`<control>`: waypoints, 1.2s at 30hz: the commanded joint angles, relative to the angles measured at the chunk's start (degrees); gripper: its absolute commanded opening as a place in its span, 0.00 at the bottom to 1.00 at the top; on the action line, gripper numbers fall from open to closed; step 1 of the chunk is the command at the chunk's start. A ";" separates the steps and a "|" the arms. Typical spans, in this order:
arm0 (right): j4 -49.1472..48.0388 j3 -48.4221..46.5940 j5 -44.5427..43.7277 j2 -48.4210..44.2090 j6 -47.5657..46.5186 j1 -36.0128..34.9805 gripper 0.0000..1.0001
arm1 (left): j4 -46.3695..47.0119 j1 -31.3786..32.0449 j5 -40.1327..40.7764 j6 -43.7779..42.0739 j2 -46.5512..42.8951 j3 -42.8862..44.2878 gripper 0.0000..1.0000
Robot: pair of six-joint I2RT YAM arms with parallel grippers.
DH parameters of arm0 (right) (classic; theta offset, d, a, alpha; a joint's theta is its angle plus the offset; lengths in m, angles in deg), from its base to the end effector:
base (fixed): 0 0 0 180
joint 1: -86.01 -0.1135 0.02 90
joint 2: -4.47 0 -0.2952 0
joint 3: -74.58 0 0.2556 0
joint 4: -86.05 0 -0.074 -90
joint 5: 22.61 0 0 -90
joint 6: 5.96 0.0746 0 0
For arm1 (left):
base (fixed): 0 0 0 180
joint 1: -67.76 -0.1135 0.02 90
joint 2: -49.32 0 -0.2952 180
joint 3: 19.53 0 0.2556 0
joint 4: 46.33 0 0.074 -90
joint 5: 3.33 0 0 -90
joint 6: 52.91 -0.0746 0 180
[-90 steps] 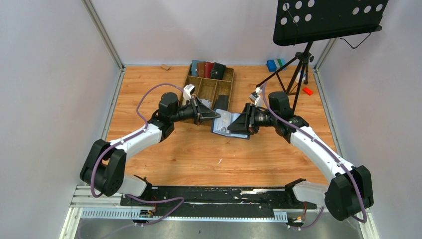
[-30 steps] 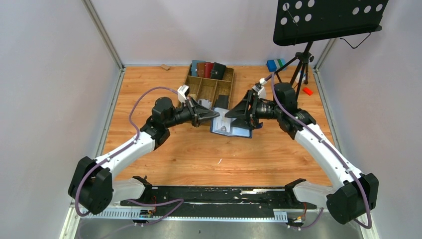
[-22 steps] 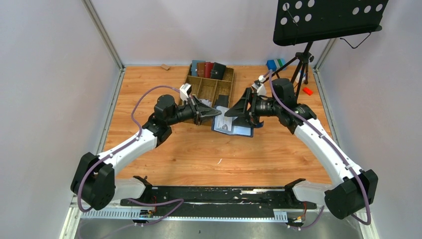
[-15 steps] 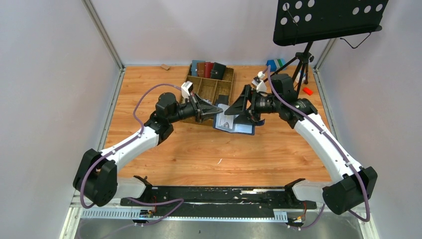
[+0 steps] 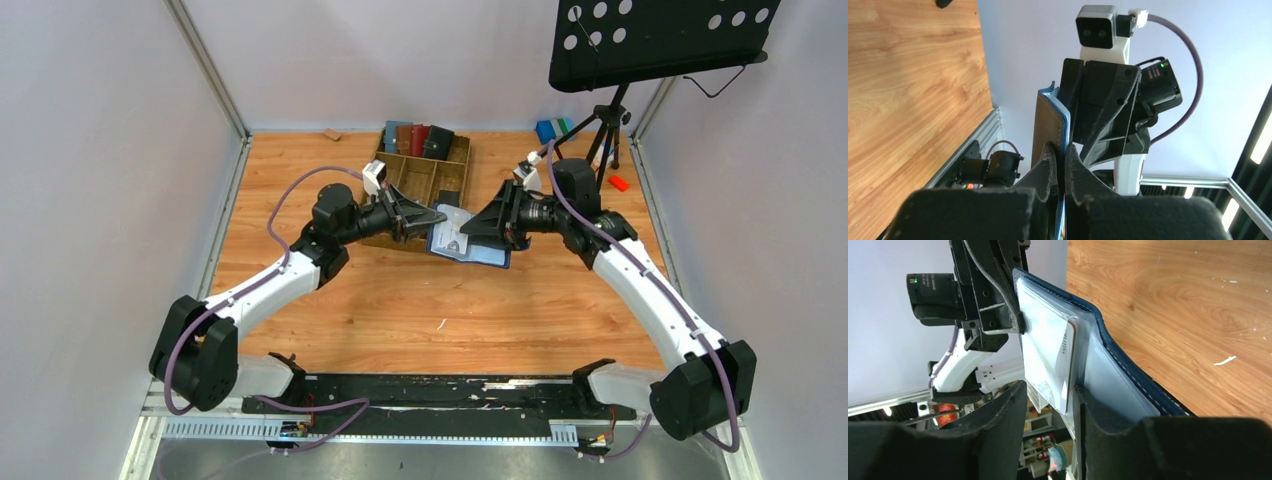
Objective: Take the credit cards out of the card holder
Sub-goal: Remove the credit card from the card holder.
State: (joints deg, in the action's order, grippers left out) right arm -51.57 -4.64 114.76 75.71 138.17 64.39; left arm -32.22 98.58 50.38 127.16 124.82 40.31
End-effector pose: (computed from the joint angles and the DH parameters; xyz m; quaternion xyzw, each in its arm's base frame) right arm 0.2409 0.1545 0.3581 0.0469 0.8301 0.5427 0.1190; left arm 0.2576 -0.2051 0.3267 -0.1478 0.6993 -0.6866 0.1328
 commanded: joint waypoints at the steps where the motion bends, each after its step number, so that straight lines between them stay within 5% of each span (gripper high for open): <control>1: -19.32 5.43 1.99 -5.66 10.06 0.35 0.35 | -0.34 1.34 -1.71 -2.15 -3.31 1.90 0.00; 21: -32.75 9.59 0.92 -6.51 15.36 0.38 0.22 | -5.25 6.55 0.76 -8.20 -1.01 0.98 0.00; 33: -26.12 8.41 2.14 -1.59 8.31 0.34 0.01 | -0.25 7.40 -1.41 -10.75 1.80 -1.89 0.00; 36: -25.94 8.39 2.18 -0.69 7.18 0.35 0.00 | 4.44 7.40 -2.49 -8.50 3.45 -3.08 0.06</control>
State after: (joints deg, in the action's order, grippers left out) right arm -69.28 6.68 116.31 73.99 146.30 66.24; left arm -31.39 100.66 58.51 118.35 125.21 39.37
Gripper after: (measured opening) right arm 0.014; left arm 0.030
